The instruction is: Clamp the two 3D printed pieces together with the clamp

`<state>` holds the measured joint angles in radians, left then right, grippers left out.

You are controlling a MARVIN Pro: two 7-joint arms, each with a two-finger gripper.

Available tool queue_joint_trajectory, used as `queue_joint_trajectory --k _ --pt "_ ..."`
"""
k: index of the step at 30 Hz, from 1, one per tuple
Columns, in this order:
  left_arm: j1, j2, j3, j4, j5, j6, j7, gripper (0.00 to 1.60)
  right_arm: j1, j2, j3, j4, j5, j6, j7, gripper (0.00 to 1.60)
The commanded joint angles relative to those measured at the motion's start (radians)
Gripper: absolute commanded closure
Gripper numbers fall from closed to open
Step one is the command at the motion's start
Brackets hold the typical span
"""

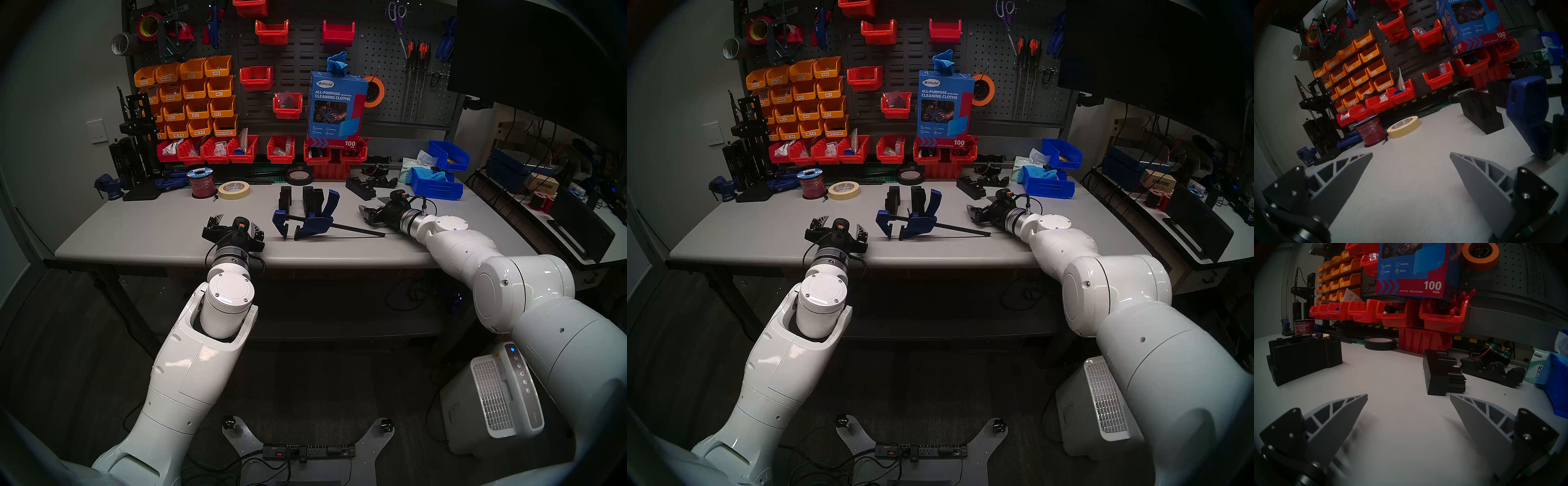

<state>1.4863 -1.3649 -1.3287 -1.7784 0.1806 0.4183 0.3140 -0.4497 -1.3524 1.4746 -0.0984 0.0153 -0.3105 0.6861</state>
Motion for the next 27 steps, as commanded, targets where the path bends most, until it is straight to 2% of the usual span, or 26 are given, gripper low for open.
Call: queue_joint_trajectory --k 1,4,9,14,15,16,17,19,22,27 --pt "-0.045 0.093 -0.028 -0.064 -0.028 -0.071 -0.111 0.0 -0.001 0.0 -0.001 -0.002 -0.001 0.001 0.0 0.0" --pt "-0.047 0.114 -0.033 -0.075 -0.038 -0.084 -0.135 0.0 -0.001 0.0 -0.001 -0.002 0.0 0.001 0.0 0.0" --pt "-0.084 0.195 -0.067 -0.082 -0.057 -0.135 -0.265 0.0 -0.001 0.0 -0.001 -0.002 0.0 0.0 0.0 0.0" --pt "-0.107 0.236 -0.093 -0.074 -0.08 -0.18 -0.345 0.0 -0.001 0.0 -0.001 -0.002 0.0 0.0 0.0 0.0" --pt "-0.111 0.263 -0.099 -0.073 -0.093 -0.19 -0.385 0.0 -0.001 0.0 -0.001 -0.002 0.0 0.0 0.0 0.0" --pt "-0.115 0.246 -0.104 -0.065 -0.092 -0.196 -0.37 0.0 -0.001 0.0 -0.001 -0.002 0.0 0.0 0.0 0.0" --pt "-0.121 0.286 -0.109 -0.062 -0.113 -0.212 -0.422 0.0 -0.001 0.0 -0.001 -0.002 0.0 0.0 0.0 0.0" --pt "-0.13 0.29 -0.121 -0.053 -0.131 -0.231 -0.44 0.0 -0.001 0.0 -0.001 -0.002 0.0 0.0 0.0 0.0" --pt "-0.143 0.333 -0.139 -0.042 -0.172 -0.268 -0.521 0.0 -0.001 0.0 -0.001 -0.002 0.0 0.0 0.0 0.0" --pt "-0.16 0.384 -0.145 -0.007 -0.229 -0.324 -0.606 0.0 -0.001 0.0 -0.001 -0.002 0.0 0.0 0.0 0.0"
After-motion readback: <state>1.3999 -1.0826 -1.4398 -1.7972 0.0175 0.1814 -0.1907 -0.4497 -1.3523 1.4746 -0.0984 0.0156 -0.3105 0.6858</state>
